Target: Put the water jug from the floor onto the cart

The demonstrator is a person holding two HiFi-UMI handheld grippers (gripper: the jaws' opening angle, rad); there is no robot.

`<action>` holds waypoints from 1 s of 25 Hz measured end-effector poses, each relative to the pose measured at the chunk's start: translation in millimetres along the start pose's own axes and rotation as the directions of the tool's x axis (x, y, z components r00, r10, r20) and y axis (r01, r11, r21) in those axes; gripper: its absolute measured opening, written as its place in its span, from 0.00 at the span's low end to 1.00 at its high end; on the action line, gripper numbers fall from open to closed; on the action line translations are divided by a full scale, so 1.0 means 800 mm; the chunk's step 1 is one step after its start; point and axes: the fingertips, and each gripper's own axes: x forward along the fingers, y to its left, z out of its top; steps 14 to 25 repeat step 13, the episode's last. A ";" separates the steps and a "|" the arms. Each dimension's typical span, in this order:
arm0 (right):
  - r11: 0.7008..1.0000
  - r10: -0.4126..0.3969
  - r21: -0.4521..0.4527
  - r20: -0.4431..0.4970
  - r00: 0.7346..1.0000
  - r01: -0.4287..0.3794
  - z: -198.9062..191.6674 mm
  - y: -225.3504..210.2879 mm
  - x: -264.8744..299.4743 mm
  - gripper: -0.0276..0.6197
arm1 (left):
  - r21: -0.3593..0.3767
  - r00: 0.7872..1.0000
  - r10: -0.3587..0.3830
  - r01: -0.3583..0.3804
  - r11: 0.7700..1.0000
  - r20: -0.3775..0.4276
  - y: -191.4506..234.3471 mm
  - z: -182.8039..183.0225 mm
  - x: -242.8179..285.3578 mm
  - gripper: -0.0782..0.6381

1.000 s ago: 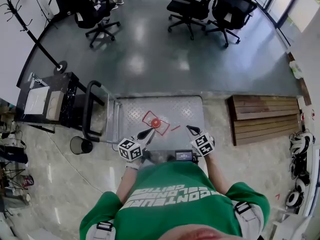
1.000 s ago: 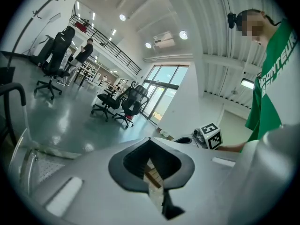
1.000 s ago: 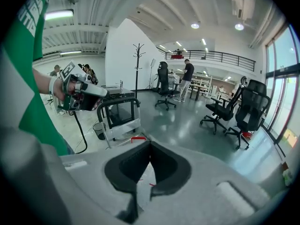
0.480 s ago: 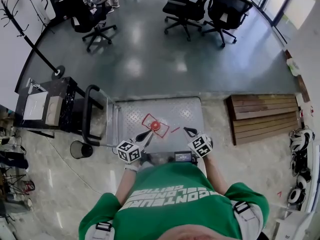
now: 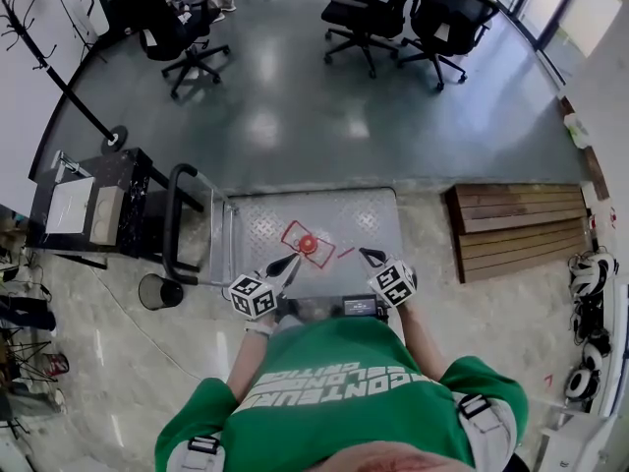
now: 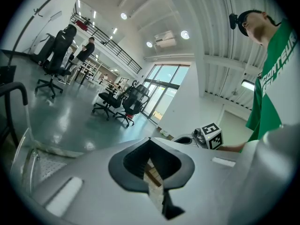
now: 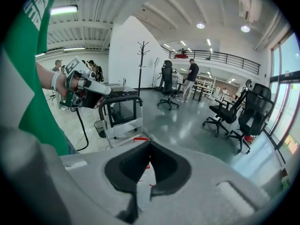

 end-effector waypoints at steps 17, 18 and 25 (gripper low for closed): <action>1.000 0.000 -0.008 0.015 1.000 0.000 0.008 0.004 0.009 0.03 | 0.001 1.000 0.008 -0.008 1.000 0.006 0.009 0.003 -0.006 0.13; 1.000 0.000 -0.008 0.015 1.000 0.000 0.008 0.004 0.009 0.03 | 0.001 1.000 0.008 -0.008 1.000 0.006 0.009 0.003 -0.006 0.13; 1.000 0.000 -0.008 0.015 1.000 0.000 0.008 0.004 0.009 0.03 | 0.001 1.000 0.008 -0.008 1.000 0.006 0.009 0.003 -0.006 0.13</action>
